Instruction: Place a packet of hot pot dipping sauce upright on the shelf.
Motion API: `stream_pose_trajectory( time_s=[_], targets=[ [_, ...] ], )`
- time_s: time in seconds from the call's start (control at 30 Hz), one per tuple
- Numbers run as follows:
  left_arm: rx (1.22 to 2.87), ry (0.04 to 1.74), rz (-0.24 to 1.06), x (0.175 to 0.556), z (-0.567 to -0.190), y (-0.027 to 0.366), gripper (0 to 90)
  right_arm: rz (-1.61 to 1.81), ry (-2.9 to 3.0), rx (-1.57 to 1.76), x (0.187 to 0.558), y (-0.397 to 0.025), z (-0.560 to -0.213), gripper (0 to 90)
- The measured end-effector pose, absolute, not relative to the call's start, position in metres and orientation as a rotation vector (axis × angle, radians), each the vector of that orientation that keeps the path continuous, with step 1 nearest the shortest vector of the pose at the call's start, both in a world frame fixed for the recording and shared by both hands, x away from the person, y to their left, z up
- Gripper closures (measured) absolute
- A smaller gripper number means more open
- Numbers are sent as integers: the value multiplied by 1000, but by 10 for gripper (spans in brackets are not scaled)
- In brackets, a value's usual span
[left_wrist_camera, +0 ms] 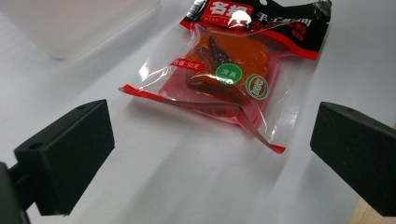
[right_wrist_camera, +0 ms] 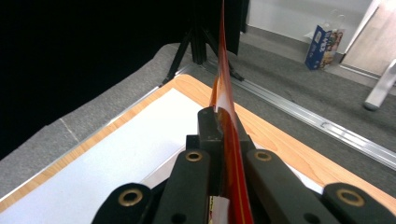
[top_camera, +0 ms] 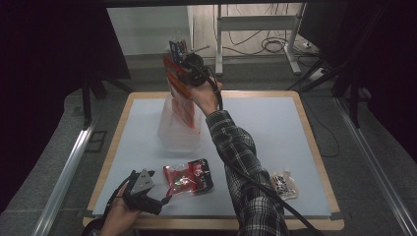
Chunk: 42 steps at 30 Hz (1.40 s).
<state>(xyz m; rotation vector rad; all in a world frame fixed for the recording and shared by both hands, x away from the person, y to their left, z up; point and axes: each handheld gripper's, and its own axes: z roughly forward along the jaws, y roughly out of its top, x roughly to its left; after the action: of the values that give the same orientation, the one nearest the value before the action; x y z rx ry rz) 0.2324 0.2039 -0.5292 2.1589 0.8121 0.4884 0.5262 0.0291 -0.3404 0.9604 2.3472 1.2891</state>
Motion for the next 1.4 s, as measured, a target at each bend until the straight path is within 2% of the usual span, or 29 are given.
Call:
stream_pose_trajectory(
  time_s=[0.2,0.37,0.73,0.93,1.0,1.03,1.07,1.17,1.2,1.3,1.4],
  targets=[
    [2170,807,491,232,-530,202,0,1247,2356,934,527,24,-344,888],
    [2180,807,492,232,-530,202,0,1226,2370,948,529,22,-366,887],
    [2192,811,487,233,-531,201,0,1126,2321,991,538,2,-385,883],
    [2196,813,488,233,-532,201,0,1095,2323,990,543,-8,-384,843],
    [2200,813,489,233,-532,201,0,1086,2324,965,543,-10,-382,683],
    [2202,812,490,233,-532,201,0,1086,2324,965,543,-10,-382,683],
    [2202,812,490,233,-532,200,0,1085,2328,953,544,-10,-382,612],
    [2201,815,489,233,-532,200,0,1031,2322,896,545,-11,-381,348],
    [2202,815,489,233,-532,200,0,1031,2322,896,545,-11,-381,348],
    [2205,813,489,233,-532,200,0,1046,2357,895,548,-13,-380,184],
    [2203,813,493,233,-532,200,0,1061,2387,902,548,-16,-379,106]
  ],
)
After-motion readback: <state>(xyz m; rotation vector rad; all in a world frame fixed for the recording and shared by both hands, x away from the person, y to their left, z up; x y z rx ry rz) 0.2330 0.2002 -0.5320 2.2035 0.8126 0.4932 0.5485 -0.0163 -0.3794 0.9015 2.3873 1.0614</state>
